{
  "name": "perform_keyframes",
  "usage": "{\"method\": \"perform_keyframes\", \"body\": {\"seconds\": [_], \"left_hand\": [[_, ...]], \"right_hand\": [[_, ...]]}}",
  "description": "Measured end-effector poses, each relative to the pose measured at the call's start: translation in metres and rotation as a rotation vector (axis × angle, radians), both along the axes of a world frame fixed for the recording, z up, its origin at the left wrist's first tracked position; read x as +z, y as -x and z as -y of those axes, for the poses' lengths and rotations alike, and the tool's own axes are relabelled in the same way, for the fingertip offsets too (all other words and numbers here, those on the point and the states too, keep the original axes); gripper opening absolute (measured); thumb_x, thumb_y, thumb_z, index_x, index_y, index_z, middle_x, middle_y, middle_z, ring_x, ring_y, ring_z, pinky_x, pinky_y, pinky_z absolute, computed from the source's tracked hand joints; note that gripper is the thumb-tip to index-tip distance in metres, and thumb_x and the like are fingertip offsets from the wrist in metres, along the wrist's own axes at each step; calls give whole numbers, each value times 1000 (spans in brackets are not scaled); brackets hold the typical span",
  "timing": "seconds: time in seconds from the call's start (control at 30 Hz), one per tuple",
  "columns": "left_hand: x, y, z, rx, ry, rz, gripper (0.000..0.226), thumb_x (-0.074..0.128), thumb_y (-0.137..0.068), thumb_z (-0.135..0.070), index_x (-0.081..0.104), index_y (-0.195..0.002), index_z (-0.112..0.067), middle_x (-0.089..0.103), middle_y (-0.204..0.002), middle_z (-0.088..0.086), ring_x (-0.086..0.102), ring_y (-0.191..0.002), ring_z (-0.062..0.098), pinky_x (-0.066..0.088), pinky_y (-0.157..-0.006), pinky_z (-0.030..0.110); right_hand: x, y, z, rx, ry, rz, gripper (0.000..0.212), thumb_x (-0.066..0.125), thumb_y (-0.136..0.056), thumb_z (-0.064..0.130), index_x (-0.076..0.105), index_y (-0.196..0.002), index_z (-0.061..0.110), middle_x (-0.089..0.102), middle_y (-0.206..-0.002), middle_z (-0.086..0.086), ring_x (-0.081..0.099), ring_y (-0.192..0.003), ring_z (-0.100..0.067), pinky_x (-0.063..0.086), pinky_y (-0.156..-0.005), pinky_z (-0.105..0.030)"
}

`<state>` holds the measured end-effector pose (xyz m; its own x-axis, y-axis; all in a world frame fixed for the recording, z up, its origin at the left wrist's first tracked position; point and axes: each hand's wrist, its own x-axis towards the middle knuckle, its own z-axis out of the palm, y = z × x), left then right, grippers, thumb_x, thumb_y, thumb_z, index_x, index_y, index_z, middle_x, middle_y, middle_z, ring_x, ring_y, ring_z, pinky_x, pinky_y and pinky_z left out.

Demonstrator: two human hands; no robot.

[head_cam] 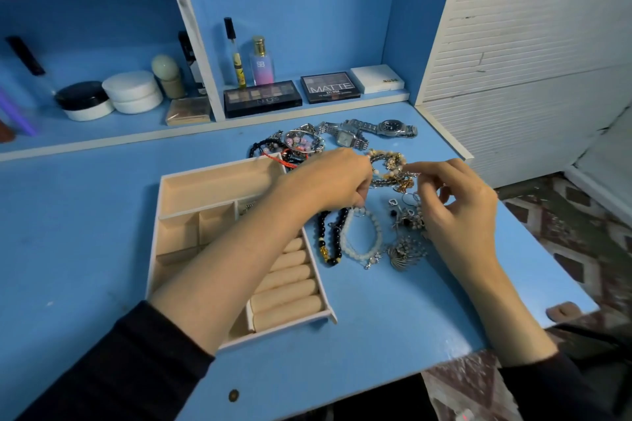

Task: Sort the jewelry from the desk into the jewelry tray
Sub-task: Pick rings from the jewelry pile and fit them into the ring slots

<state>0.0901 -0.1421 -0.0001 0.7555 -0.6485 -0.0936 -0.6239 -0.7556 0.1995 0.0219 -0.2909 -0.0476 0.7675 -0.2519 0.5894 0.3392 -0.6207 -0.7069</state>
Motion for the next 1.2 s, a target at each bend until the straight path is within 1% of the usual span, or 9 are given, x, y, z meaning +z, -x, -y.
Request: {"method": "perform_keyframes", "body": {"seconds": [0.1,0.27,0.43,0.57,0.67,0.83,1.03,1.13,1.2], "left_hand": [[-4,0,1,-31,-48,4,7,58,-89,-14,65,-91,-12,56,-79,-9,52,-79,8,49,-79,30],[-10,3,-2,-65,-130,63,13,45,-93,-11,57,-96,-8,51,-91,2,36,-89,16,43,-80,35],[-16,9,-5,-21,68,236,19,42,-93,-1,45,-109,-11,37,-94,-2,33,-91,11,37,-86,26],[-17,11,-5,75,291,162,19,41,-93,1,39,-92,-17,44,-86,-6,43,-81,7,40,-75,20],[-15,16,-5,113,399,109,11,44,-95,-5,44,-91,-15,47,-82,-7,47,-71,1,44,-69,12],[-17,21,-8,137,449,91,11,48,-94,-11,56,-100,-10,55,-94,-4,54,-84,7,47,-79,20],[-16,26,-9,131,473,106,11,48,-94,-11,57,-100,-11,50,-91,-10,51,-83,3,45,-81,18],[-15,28,-10,132,469,101,12,47,-94,-11,57,-101,-11,50,-91,-10,51,-83,4,45,-81,18],[-15,28,-10,137,458,98,13,47,-95,-11,57,-102,-11,49,-91,-10,50,-83,4,43,-80,17]], "right_hand": [[1,0,2,-21,-38,15,25,50,-82,3,72,-88,15,57,-72,-5,50,-64,-6,34,-55,-14],[1,-1,4,-72,-99,19,30,51,-82,0,69,-88,23,60,-76,-6,53,-67,-16,42,-57,-32],[2,-4,13,-75,-104,-84,24,56,-82,3,68,-88,24,57,-76,-1,53,-69,-8,41,-64,-20],[6,-12,26,-63,171,-293,8,64,-82,17,68,-87,22,55,-81,0,51,-80,-18,33,-67,-28],[16,-20,35,18,417,-445,9,67,-81,24,69,-89,22,54,-87,-4,45,-92,-22,29,-70,-28],[37,-34,42,149,676,-648,20,69,-79,38,69,-92,23,56,-91,-5,41,-98,-21,32,-77,-28],[46,-47,33,217,816,-647,9,68,-80,27,73,-84,20,44,-73,15,42,-85,-12,49,-74,-38],[45,-52,30,239,841,-657,8,66,-80,23,73,-82,18,47,-69,14,43,-66,-4,40,-56,-25],[45,-54,29,248,846,-689,7,65,-79,21,71,-80,17,54,-70,10,46,-63,-4,34,-52,-20]]}}
